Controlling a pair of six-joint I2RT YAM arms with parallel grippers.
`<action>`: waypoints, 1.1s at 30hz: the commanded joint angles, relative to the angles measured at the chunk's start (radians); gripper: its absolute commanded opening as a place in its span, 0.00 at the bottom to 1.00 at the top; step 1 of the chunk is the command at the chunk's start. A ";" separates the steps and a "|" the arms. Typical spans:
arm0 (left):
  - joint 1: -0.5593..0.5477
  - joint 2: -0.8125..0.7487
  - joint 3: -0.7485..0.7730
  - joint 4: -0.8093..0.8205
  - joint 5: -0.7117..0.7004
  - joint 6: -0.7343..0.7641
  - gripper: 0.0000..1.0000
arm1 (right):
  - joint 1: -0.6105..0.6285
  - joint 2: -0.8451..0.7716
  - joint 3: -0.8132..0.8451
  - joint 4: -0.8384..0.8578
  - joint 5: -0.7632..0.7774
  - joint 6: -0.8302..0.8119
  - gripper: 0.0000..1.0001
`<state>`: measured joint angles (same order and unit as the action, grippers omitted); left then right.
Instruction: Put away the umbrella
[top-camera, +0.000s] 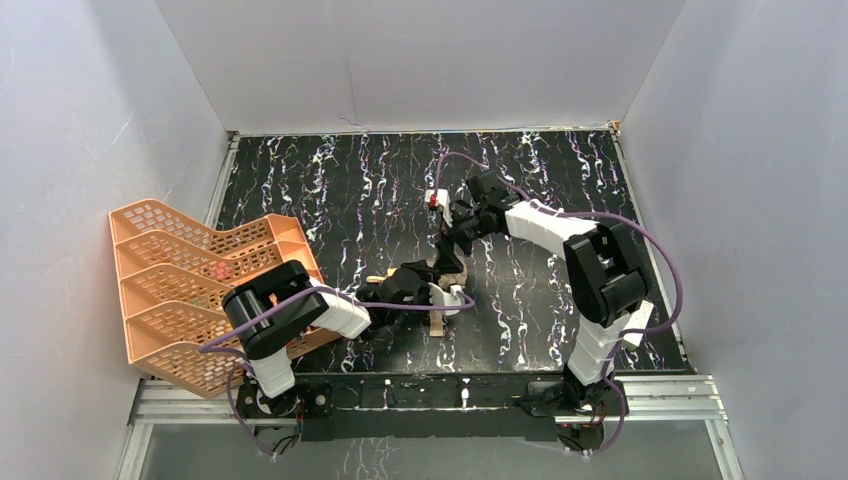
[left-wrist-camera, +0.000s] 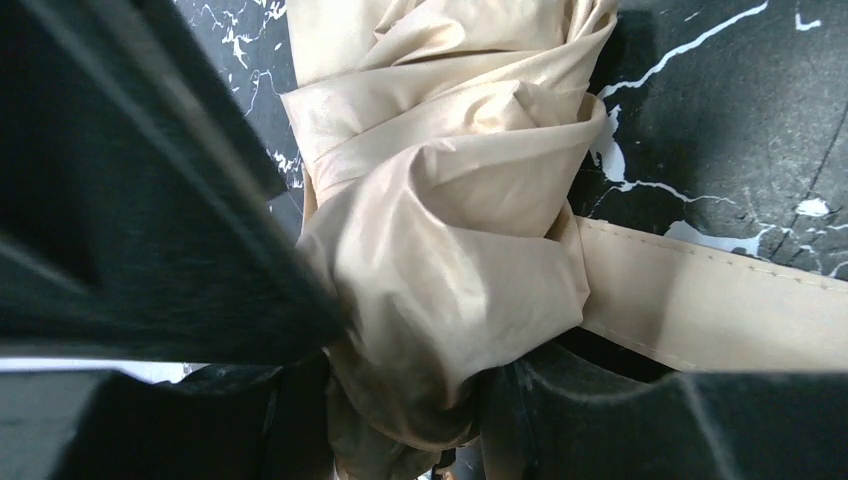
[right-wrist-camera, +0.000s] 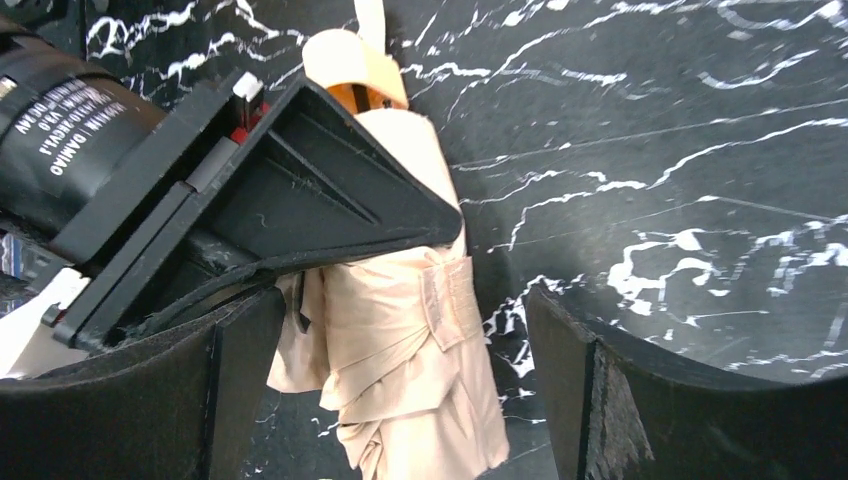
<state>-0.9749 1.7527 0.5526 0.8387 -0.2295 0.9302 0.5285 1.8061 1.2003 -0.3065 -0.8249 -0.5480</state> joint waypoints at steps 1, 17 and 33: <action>0.000 0.052 -0.045 -0.171 0.016 0.005 0.00 | 0.023 0.037 0.067 -0.179 0.013 -0.102 0.99; -0.003 0.034 -0.044 -0.161 -0.005 0.001 0.00 | 0.069 0.153 0.079 -0.202 0.297 -0.094 0.66; -0.004 -0.400 -0.034 -0.316 0.071 -0.359 0.54 | 0.115 0.031 -0.129 0.084 0.583 -0.072 0.26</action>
<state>-0.9787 1.5265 0.5262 0.6243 -0.2073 0.7509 0.6491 1.8431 1.1423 -0.3313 -0.4904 -0.5964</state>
